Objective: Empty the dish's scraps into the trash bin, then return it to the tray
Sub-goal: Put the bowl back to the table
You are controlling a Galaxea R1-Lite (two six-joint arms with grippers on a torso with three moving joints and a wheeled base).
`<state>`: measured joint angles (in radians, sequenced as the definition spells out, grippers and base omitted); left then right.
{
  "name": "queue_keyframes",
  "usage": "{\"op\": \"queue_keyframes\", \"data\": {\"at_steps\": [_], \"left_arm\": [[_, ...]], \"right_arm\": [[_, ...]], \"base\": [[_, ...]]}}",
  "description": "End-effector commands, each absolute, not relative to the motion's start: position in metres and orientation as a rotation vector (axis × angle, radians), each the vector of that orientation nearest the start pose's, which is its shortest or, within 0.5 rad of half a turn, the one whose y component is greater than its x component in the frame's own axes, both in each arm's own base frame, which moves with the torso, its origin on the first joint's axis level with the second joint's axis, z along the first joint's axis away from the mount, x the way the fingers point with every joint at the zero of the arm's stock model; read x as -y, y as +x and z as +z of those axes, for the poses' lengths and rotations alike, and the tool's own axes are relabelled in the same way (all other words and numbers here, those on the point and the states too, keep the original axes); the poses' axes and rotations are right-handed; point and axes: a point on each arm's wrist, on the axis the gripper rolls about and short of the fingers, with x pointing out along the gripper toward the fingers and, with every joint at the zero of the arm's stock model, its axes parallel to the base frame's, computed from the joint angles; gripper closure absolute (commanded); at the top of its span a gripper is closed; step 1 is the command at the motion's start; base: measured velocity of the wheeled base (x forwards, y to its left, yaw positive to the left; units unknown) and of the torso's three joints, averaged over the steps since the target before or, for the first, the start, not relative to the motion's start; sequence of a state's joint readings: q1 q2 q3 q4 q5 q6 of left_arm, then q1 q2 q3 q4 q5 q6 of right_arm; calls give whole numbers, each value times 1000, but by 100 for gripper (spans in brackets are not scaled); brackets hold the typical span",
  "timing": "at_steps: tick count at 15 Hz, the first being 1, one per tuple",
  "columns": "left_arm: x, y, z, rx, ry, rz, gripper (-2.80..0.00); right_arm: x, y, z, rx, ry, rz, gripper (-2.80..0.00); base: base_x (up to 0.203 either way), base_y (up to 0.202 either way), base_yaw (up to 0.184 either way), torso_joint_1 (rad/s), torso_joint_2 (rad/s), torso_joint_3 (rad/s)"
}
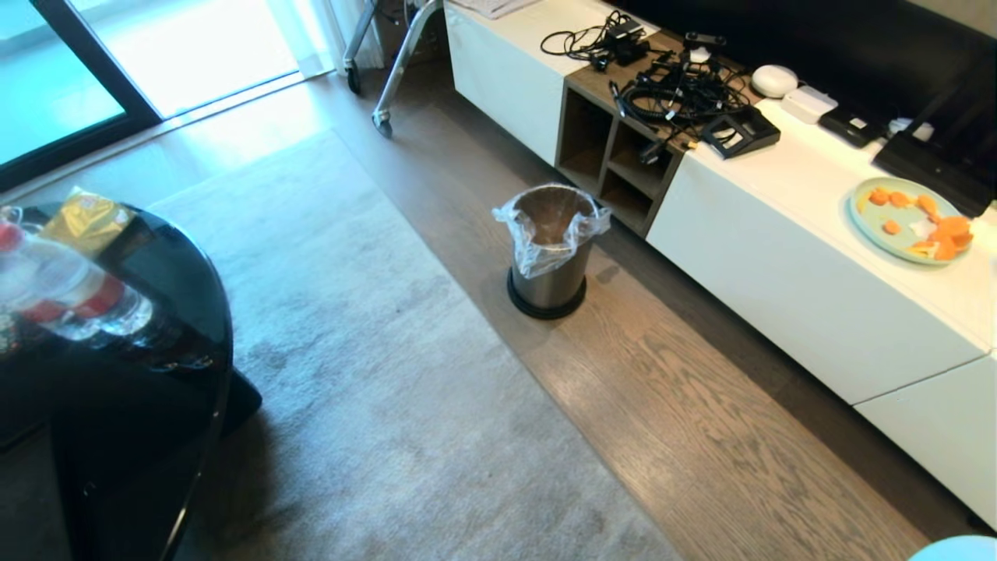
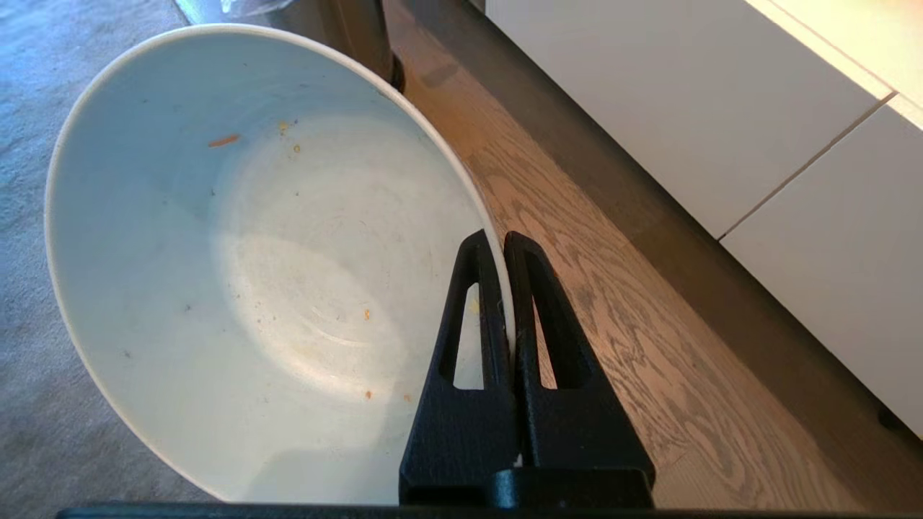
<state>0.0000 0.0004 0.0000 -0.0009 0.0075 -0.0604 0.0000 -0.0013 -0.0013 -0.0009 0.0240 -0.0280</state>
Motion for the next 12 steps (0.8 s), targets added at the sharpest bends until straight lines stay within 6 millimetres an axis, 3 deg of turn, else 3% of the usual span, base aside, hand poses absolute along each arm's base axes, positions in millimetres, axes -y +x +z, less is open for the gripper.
{"op": "queue_keyframes", "data": {"at_steps": [1,12], "left_arm": [[0,-23,76,1,-61,8,0],[0,-23,76,2,-63,8,0]], "right_arm": [[-1,-23,76,2,-28,25,0],[-1,-23,76,3,-29,25,0]], "base": [[0,0,0,-1,4,209],[0,0,0,3,1,202]]}}
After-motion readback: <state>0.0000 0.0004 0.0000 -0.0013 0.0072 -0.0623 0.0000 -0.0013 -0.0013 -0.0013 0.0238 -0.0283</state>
